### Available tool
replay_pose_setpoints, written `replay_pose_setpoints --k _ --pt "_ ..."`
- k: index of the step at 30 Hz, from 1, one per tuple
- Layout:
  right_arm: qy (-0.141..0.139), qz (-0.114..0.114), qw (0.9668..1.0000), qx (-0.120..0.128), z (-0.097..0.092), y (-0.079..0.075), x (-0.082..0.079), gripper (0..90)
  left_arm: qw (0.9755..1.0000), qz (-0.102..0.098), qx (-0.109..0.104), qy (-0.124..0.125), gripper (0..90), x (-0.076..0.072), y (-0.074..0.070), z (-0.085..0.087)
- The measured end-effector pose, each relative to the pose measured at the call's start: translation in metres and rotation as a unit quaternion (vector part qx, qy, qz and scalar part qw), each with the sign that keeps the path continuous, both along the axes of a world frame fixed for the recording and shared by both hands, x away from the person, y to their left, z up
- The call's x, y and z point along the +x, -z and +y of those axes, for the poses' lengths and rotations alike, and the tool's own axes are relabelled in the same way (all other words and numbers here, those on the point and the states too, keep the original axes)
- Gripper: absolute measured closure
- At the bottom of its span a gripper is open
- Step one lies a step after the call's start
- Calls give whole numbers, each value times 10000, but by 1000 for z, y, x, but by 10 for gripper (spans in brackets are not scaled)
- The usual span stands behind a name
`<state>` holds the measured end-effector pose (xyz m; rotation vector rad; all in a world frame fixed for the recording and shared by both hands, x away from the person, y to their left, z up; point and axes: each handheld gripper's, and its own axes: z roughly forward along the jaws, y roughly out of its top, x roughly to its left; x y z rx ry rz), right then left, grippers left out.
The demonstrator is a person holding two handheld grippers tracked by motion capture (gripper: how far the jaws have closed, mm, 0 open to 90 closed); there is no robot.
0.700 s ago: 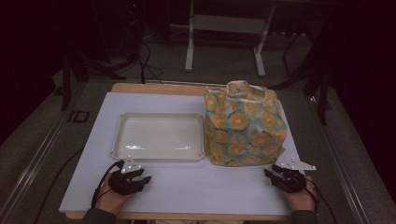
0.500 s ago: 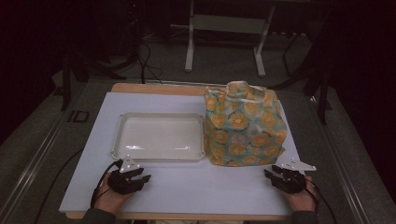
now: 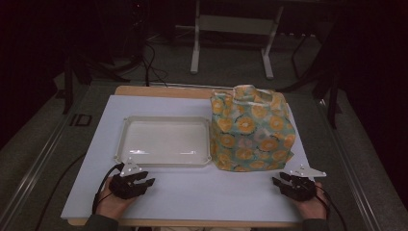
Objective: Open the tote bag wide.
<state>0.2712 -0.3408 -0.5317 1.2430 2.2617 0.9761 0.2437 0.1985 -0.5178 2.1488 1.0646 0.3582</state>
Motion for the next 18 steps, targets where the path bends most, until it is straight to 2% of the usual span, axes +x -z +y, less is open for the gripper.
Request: replay_pose_setpoints --k 4,10,14,18 --pt "-25 -2 10000 7 -1 -2 0 579 10000 -4 -9 68 591 -1 -1 -4" --pt "-60 -66 9999 49 1 -9 -4 577 9998 -23 -168 106 588 -2 -5 -8" --pt "-62 -77 9999 49 2 -12 -6 574 9997 -46 -233 51 579 -4 -9 -12" --pt "-73 -76 9999 97 2 -18 -8 561 9997 -77 -171 141 577 -5 -14 -17"
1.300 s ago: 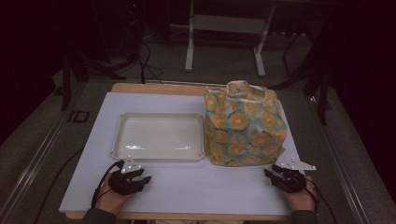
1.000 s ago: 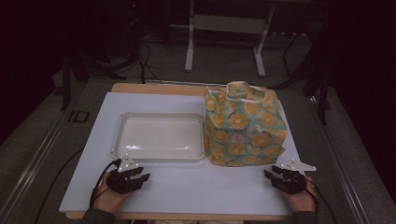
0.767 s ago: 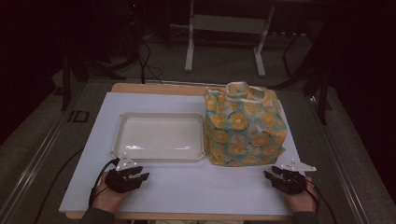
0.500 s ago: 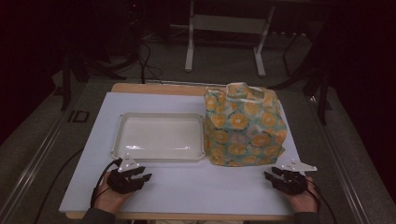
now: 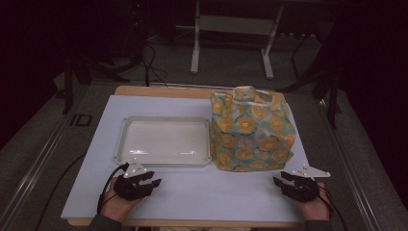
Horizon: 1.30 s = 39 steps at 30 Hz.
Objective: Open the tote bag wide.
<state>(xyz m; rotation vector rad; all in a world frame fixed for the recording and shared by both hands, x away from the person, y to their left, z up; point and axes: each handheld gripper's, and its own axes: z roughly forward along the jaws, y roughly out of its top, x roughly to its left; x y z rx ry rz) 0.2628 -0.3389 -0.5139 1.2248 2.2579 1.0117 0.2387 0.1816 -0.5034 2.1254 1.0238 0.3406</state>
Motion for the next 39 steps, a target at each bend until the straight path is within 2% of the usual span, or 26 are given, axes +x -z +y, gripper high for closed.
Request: replay_pose_setpoints --k 4,6,8,10,13,14,17,22,25,28,33,39 --pt "-12 -75 10000 30 -1 -6 -2 559 10000 -43 22 18 577 0 -2 -3" --pt "-14 -137 9999 56 -2 -12 -3 547 9999 -89 32 139 575 1 -7 -10" --pt "-17 -153 9999 47 -3 -14 -3 543 9998 -133 33 160 554 2 -9 -12" --pt "22 -178 9998 105 -5 -21 -2 515 9996 -233 -47 130 545 4 -14 -16" --pt "34 -243 9997 82 -6 -31 -1 496 9992 -268 -280 132 538 8 -21 -20" --pt "27 -296 9996 31 -5 -38 1 493 9990 -305 -316 107 538 10 -23 -22" --pt "34 -331 9994 1 -5 -44 4 488 9988 -314 -359 125 538 15 -29 -25" --pt "62 -516 9986 31 -4 -61 12 471 9985 -366 -339 205 533 23 -37 -28" --pt "46 -550 9985 53 -4 -66 16 472 9984 -357 -365 242 532 28 -41 -29" --pt "-71 -621 9980 94 -3 -74 21 478 9983 -334 -366 319 526 34 -46 -32" --pt "-207 -646 9977 39 -1 -81 25 503 9983 -334 -296 387 518 41 -51 -39" --pt "-354 -692 9969 95 2 -86 28 554 9976 -313 -272 561 517 53 -57 -51"
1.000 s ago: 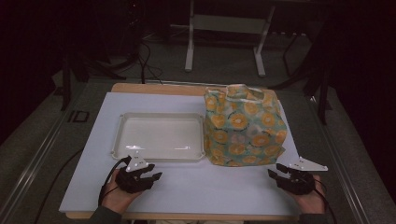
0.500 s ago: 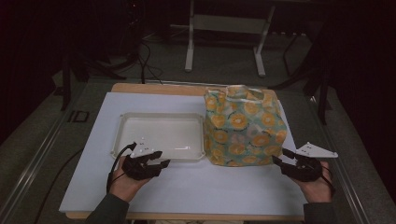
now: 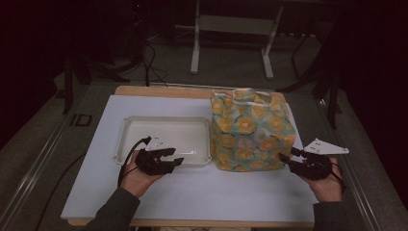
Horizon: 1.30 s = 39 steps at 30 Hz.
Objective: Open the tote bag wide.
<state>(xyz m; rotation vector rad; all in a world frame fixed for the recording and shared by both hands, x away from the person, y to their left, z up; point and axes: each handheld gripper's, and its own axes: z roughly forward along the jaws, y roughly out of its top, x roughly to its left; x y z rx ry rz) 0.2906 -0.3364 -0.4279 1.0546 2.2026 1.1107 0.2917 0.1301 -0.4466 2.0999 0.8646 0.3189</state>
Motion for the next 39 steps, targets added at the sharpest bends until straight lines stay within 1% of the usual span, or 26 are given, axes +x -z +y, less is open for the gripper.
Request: replay_pose_setpoints --k 1,2,3,5,6,8,10,16,20,24,27,29,30,31,32,33,34,35,36,37,39 --pt "-48 -21 10000 25 1 -1 0 593 10000 -12 -12 22 517 3 -1 -3" --pt "-48 -21 10000 25 1 -1 0 593 10000 -7 -29 33 517 5 -1 -4" --pt "-98 -40 9999 17 2 -1 0 648 9999 -6 -68 85 517 9 -3 -9" --pt "-111 -50 9999 13 3 -1 -1 648 9999 -6 -68 85 516 9 -3 -9" --pt "-111 -50 9999 13 3 -1 -1 661 9999 -6 -88 129 516 13 -4 -15" --pt "-111 -60 9999 -65 4 -1 -2 707 9998 -10 -97 159 507 15 -5 -21" --pt "-140 -99 9998 -128 6 -1 -3 731 9998 -17 -107 179 500 18 -5 -26" --pt "-210 -115 9996 -158 7 -2 -5 824 9995 -24 -178 258 500 22 -5 -43" --pt "-188 -124 9996 -145 5 -1 -7 882 9992 -31 -209 334 500 26 -8 -54" --pt "-189 -136 9996 -155 5 0 -8 898 9989 -91 -248 387 500 30 -13 -65" --pt "-200 -121 9996 -148 5 1 -8 898 9984 -117 -336 448 493 35 -16 -72" --pt "-209 -119 9996 -157 5 1 -8 898 9982 -106 -368 464 485 37 -17 -74" --pt "-226 -114 9995 -171 6 2 -9 898 9978 -116 -367 533 479 39 -19 -81" --pt "-230 -112 9995 -173 6 2 -9 898 9976 -93 -400 563 474 41 -20 -83" --pt "-230 -112 9995 -173 6 2 -9 898 9976 -93 -400 563 470 41 -20 -83" --pt "-235 -109 9995 -178 6 2 -9 898 9972 -38 -446 606 470 42 -21 -86" --pt "-242 -92 9995 -179 6 2 -9 898 9970 -27 -452 630 463 44 -21 -88" --pt "-242 -92 9995 -179 6 2 -9 898 9970 -27 -452 630 453 44 -21 -88" --pt "-249 -93 9995 -183 6 3 -9 898 9967 -35 -465 670 453 47 -23 -94" --pt "-266 -100 9994 -188 6 3 -9 898 9963 -32 -495 708 429 48 -23 -97" --pt "-272 -92 9994 -183 7 3 -9 898 9962 -68 -454 741 424 49 -24 -103"
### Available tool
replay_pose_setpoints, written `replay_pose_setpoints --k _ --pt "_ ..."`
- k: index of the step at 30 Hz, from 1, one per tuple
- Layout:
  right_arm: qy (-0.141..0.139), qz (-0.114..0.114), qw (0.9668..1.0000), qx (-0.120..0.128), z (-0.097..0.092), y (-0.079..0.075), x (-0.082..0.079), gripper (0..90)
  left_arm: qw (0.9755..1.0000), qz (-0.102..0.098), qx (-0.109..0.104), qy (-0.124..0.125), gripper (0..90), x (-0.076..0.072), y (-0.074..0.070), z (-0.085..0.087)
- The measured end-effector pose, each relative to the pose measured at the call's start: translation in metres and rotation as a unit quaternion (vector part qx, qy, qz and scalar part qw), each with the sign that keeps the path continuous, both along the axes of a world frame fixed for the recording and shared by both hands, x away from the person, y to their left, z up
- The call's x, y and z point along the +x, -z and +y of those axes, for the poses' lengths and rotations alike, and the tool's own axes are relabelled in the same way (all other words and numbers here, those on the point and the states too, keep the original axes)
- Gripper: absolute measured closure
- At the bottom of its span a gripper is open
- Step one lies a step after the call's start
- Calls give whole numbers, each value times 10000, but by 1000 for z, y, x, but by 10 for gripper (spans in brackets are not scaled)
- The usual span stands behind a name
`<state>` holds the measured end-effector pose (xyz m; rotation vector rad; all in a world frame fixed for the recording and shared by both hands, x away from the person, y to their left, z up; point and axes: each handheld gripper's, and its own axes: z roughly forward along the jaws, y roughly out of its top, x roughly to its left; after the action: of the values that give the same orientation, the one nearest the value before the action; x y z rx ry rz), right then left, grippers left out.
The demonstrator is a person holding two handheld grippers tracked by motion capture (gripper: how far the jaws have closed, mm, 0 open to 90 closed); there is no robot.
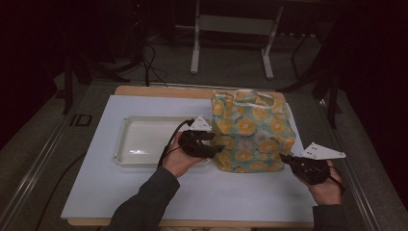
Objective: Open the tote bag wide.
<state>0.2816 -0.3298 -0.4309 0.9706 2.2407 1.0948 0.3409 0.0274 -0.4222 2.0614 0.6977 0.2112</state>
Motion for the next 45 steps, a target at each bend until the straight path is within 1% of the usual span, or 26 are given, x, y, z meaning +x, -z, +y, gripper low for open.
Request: replay_pose_setpoints --k 2,5,7,8,9,10,12,13,16,17,21,26,28,30,31,32,33,34,35,36,38,39,40,42,44,45 --pt "4 16 10000 -1 0 0 1 898 10000 -18 34 2 444 1 0 -6" --pt "-12 4 10000 -27 1 -1 1 898 9999 -74 147 45 524 1 0 -15" --pt "-17 5 10000 -40 2 -2 1 898 9991 -193 375 16 617 -2 0 -20" --pt "-17 5 10000 -40 2 -2 1 898 9991 -193 375 16 661 -2 0 -20" --pt "-25 -2 10000 -66 0 -3 1 898 9982 -332 488 51 753 -6 -1 -24" --pt "-25 -2 10000 -66 0 -3 1 898 9982 -332 488 51 792 -6 -1 -24" --pt "-19 -16 10000 -52 0 -3 0 898 9978 -444 499 53 876 -10 -4 -23" --pt "-19 -16 10000 -52 0 -3 0 898 9978 -444 499 53 888 -10 -4 -23" --pt "-16 -6 10000 -57 -2 -3 -2 898 9975 -516 471 136 894 -14 -6 -23" --pt "1 30 10000 -76 -3 -1 -2 897 9968 -603 491 187 894 -17 -6 -23" --pt "11 62 9999 -94 -4 2 -2 897 9963 -654 491 255 895 -22 -5 -25" --pt "81 253 9995 -181 -5 16 -4 888 9958 -539 627 384 895 -24 9 -34" --pt "75 324 9993 -196 -6 20 -5 835 9954 -513 702 412 896 -24 16 -37" --pt "61 345 9993 -134 -8 20 -8 740 9947 -513 787 428 895 -25 21 -40" --pt "85 339 9994 -89 -9 18 -9 679 9947 -504 784 436 895 -24 24 -41" --pt "85 339 9994 -89 -9 18 -9 679 9947 -504 784 436 895 -24 24 -41" --pt "120 304 9995 -36 -10 16 -10 642 9947 -476 794 437 895 -24 26 -42" --pt "93 254 9995 159 -12 6 -12 579 9948 -458 800 438 895 -24 29 -43" --pt "93 254 9995 159 -12 6 -12 579 9948 -458 800 438 895 -24 29 -43" --pt "119 163 9995 260 -12 -4 -14 531 9945 -446 838 452 896 -23 31 -44" --pt "114 147 9994 298 -12 -8 -13 531 9945 -446 838 452 895 -23 31 -44" --pt "154 62 9993 340 -10 -18 -12 508 9942 -405 876 467 895 -24 34 -46" --pt "158 58 9991 379 -9 -22 -11 518 9942 -381 884 490 895 -24 35 -47" --pt "149 35 9986 505 -8 -26 -10 582 9936 -333 941 538 894 -24 37 -48" --pt "211 29 9983 545 -7 -28 -8 697 9927 -314 1015 570 894 -24 39 -49" --pt "211 29 9983 545 -7 -28 -8 697 9927 -314 1015 570 894 -24 39 -49"
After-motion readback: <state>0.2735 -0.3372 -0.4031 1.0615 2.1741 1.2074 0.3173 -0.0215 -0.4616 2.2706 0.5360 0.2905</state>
